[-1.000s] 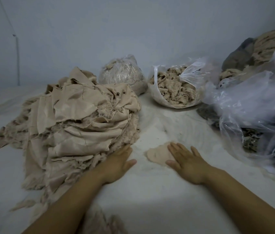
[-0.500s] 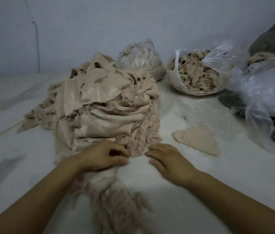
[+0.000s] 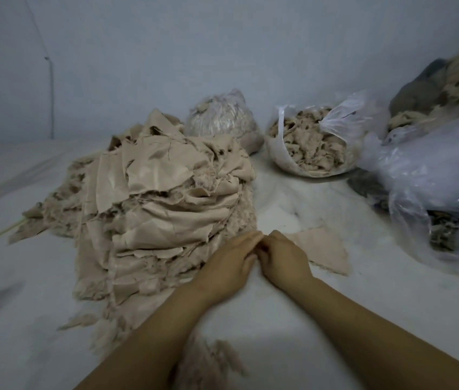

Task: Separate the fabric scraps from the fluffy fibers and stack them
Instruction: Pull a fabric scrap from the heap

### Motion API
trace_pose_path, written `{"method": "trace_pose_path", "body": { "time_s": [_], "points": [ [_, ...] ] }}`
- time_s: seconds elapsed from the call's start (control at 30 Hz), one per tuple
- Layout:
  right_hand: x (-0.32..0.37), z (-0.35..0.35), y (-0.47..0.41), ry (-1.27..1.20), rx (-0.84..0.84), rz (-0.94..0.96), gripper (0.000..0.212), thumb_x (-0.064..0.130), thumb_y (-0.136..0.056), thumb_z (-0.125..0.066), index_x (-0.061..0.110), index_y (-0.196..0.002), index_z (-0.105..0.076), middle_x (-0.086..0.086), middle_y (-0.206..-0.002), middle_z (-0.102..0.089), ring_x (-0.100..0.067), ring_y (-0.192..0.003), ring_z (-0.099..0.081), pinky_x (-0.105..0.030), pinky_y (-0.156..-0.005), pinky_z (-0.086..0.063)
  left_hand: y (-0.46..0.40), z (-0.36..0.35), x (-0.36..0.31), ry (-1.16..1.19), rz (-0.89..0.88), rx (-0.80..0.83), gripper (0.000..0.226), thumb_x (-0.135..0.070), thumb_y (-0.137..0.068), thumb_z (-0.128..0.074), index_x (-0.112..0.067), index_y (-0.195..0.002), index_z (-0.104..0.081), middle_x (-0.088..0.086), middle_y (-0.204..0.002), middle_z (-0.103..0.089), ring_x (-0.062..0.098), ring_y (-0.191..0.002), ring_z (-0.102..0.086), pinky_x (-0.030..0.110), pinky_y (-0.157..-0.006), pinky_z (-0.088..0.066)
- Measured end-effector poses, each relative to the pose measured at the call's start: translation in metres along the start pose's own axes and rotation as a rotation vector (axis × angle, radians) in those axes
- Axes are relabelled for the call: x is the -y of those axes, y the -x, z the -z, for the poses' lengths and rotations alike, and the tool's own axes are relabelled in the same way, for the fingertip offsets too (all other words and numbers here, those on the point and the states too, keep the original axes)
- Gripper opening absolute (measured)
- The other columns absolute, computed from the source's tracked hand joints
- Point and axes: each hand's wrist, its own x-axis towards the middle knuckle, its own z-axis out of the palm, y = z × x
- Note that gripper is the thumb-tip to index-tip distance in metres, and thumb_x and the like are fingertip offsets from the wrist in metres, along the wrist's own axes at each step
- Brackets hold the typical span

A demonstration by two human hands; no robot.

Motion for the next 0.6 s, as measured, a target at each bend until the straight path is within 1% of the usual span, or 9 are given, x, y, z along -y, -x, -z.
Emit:
{"method": "trace_pose_path", "body": {
  "time_s": [0.07, 0.17, 0.2, 0.23, 0.33, 0.37, 0.43, 0.5, 0.6],
  "points": [
    [-0.010, 0.004, 0.014, -0.021, 0.025, 0.076, 0.020, 0.017, -0.097, -0.046, 0.008, -0.097, -0.064, -0.005, -0.100, -0.055, -0.025, -0.090, -0.058, -0.038, -0.074, -0.046, -0.001, -0.004, 0.019, 0.005, 0.143, -0.055, 0.046, -0.016, -0.099, -0.046, -0.010, -0.144, -0.036, 0.004, -0.150, -0.036, 0.012, -0.139, -0.030, 0.002, -0.105, -0.009],
    [-0.038, 0.019, 0.037, -0.070, 0.064, 0.115, 0.017, 0.011, -0.096, -0.050, 0.007, -0.093, -0.067, -0.003, -0.095, -0.056, -0.020, -0.086, -0.057, -0.034, -0.077, -0.046, 0.006, -0.001, 0.034, 0.223, 0.324, -0.324, 0.037, -0.014, -0.095, -0.054, -0.014, -0.133, -0.052, -0.006, -0.127, -0.057, 0.016, -0.125, -0.051, -0.002, -0.091, -0.028],
    [-0.044, 0.025, 0.041, -0.096, 0.060, 0.101, 0.017, 0.010, -0.096, -0.051, 0.007, -0.092, -0.067, -0.002, -0.094, -0.057, -0.019, -0.086, -0.057, -0.032, -0.078, -0.046, 0.008, -0.002, 0.034, 0.246, 0.331, -0.339, 0.036, -0.012, -0.094, -0.057, -0.016, -0.129, -0.055, -0.008, -0.120, -0.060, 0.017, -0.121, -0.055, -0.003, -0.088, -0.030],
    [-0.047, 0.028, 0.044, -0.112, 0.056, 0.091, 0.017, 0.011, -0.096, -0.051, 0.007, -0.093, -0.068, -0.001, -0.094, -0.057, -0.018, -0.086, -0.057, -0.031, -0.079, -0.046, 0.008, -0.005, 0.034, 0.182, 0.313, -0.333, 0.037, -0.011, -0.092, -0.059, -0.015, -0.129, -0.056, -0.006, -0.119, -0.062, 0.020, -0.118, -0.057, 0.001, -0.090, -0.034],
    [-0.038, 0.026, 0.042, -0.087, 0.048, 0.087, 0.018, 0.018, -0.098, -0.049, 0.012, -0.103, -0.066, -0.001, -0.100, -0.057, -0.016, -0.091, -0.056, -0.028, -0.081, -0.045, 0.008, -0.010, 0.033, -0.166, 0.338, -0.304, 0.043, -0.011, -0.089, -0.060, -0.012, -0.131, -0.056, 0.015, -0.118, -0.065, 0.032, -0.106, -0.061, 0.030, -0.090, -0.045],
    [-0.032, 0.024, 0.040, -0.095, 0.029, 0.093, 0.018, 0.021, -0.098, -0.050, 0.015, -0.108, -0.064, 0.000, -0.102, -0.057, -0.014, -0.092, -0.056, -0.025, -0.081, -0.044, 0.006, -0.009, 0.031, -0.175, 0.367, -0.322, 0.034, -0.011, -0.088, -0.060, -0.011, -0.122, -0.063, 0.015, -0.111, -0.068, 0.029, -0.100, -0.064, 0.030, -0.086, -0.045],
    [-0.021, 0.018, 0.037, -0.213, -0.029, 0.112, 0.018, 0.023, -0.097, -0.052, 0.020, -0.111, -0.064, 0.006, -0.100, -0.059, -0.003, -0.086, -0.054, -0.013, -0.077, -0.040, 0.005, -0.007, 0.021, 0.057, 0.362, -0.392, 0.014, -0.007, -0.082, -0.069, -0.012, -0.095, -0.074, 0.003, -0.088, -0.073, 0.010, -0.080, -0.065, 0.016, -0.074, -0.044],
    [-0.011, 0.014, 0.031, -0.434, -0.023, 0.053, 0.016, 0.023, -0.097, -0.053, 0.021, -0.103, -0.067, 0.015, -0.087, -0.062, 0.004, -0.077, -0.056, -0.007, -0.072, -0.040, 0.006, -0.007, 0.009, 0.381, 0.338, -0.343, 0.025, -0.004, -0.073, -0.078, -0.029, -0.075, -0.075, -0.011, -0.074, -0.071, -0.002, -0.069, -0.062, 0.009, -0.069, -0.044],
    [-0.001, 0.013, 0.019, -0.792, 0.124, -0.177, 0.024, 0.028, -0.097, -0.052, 0.011, -0.093, -0.068, 0.002, -0.067, -0.064, -0.007, -0.057, -0.059, -0.024, -0.062, -0.053, 0.008, -0.008, -0.002, 0.592, 0.277, -0.319, 0.042, 0.001, -0.074, -0.075, -0.039, -0.065, -0.072, -0.011, -0.075, -0.072, -0.002, -0.070, -0.064, 0.010, -0.068, -0.047]
  ]
}}
